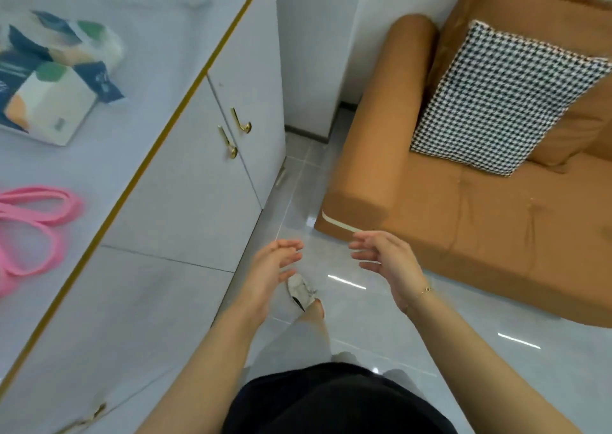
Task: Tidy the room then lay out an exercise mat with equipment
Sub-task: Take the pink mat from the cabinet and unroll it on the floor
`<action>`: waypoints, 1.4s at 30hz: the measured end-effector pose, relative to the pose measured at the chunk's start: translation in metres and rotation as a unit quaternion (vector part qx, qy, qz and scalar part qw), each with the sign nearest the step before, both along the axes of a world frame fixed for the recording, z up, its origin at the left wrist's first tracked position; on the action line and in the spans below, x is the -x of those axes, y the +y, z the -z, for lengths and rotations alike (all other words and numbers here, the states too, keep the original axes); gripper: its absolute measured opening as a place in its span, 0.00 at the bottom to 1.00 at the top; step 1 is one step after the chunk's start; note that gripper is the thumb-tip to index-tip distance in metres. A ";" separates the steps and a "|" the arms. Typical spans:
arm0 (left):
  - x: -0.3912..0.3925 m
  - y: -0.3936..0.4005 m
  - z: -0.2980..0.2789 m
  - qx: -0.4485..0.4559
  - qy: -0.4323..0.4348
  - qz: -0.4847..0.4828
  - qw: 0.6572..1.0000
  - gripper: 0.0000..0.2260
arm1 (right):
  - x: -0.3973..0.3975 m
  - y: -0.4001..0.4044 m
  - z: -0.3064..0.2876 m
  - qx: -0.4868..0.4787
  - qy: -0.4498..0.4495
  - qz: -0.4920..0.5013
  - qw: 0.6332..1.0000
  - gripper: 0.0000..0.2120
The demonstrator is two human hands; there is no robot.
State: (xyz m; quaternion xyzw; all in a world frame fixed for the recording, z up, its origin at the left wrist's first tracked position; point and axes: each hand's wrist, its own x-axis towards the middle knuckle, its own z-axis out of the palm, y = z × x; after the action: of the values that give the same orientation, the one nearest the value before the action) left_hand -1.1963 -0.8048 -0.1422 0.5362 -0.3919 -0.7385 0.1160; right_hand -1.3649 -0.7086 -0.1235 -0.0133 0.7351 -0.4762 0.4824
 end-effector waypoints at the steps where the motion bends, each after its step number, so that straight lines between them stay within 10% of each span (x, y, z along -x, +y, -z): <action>1: 0.011 -0.019 0.005 -0.008 -0.002 -0.011 1.000 0.08 | 0.010 -0.022 0.003 -0.009 -0.005 -0.016 1.000 0.12; 14: 0.069 -0.159 0.036 0.010 0.007 -0.339 0.941 0.07 | 0.070 -0.245 0.057 -0.030 -0.028 -0.264 0.964 0.13; 20: 0.088 -0.197 0.073 0.135 -0.147 -0.444 0.874 0.11 | 0.076 -0.307 0.105 -0.038 0.011 -0.414 0.910 0.13; 42: 0.152 -0.198 0.198 0.490 -0.239 -0.554 0.630 0.07 | 0.071 -0.369 0.228 0.514 0.085 -0.414 0.747 0.03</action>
State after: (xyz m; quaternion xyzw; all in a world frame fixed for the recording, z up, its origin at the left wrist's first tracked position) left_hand -1.3484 -1.0025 -0.3399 0.6742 -0.3392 -0.0809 0.6510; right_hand -1.4357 -1.0775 -0.3514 -0.6027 0.3395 -0.5320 0.4884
